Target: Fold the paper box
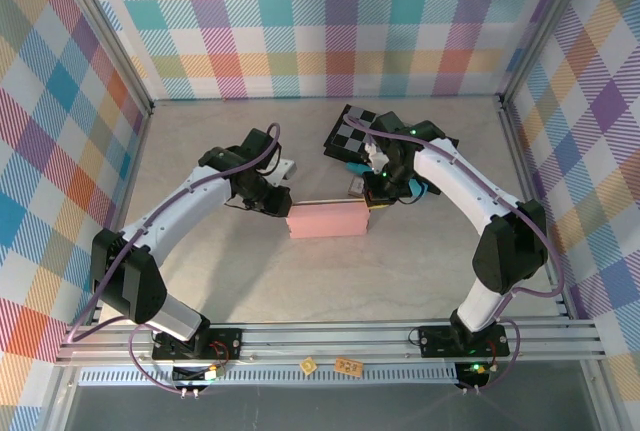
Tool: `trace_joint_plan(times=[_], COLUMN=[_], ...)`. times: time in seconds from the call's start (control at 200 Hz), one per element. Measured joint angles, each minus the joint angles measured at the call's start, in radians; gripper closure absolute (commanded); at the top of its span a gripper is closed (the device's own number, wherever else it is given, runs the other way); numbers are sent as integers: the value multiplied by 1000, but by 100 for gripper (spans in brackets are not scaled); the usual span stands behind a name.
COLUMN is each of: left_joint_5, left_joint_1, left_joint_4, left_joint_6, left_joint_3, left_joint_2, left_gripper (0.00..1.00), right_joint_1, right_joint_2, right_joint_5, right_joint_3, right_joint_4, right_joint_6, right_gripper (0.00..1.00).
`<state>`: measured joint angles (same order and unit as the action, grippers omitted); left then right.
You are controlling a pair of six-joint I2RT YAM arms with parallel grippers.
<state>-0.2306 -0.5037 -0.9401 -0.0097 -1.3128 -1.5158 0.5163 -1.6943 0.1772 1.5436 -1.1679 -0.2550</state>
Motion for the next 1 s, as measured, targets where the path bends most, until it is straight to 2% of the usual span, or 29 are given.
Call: trace_joint_plan(times=[0.29, 1.0], left_joint_5=[8, -70], left_joint_1=[-5, -5], left_joint_4=[-2, -177], left_joint_6=[-3, -138], left_joint_3=[-16, -164], left_joint_2=[-2, -99], left_gripper=[100, 100], right_joint_1=[0, 0], right_joint_2=[0, 0], right_joint_5=[0, -16], right_joint_3=[-5, -6], right_joint_4=[1, -1], right_joint_6=[0, 0], right_gripper=[100, 100])
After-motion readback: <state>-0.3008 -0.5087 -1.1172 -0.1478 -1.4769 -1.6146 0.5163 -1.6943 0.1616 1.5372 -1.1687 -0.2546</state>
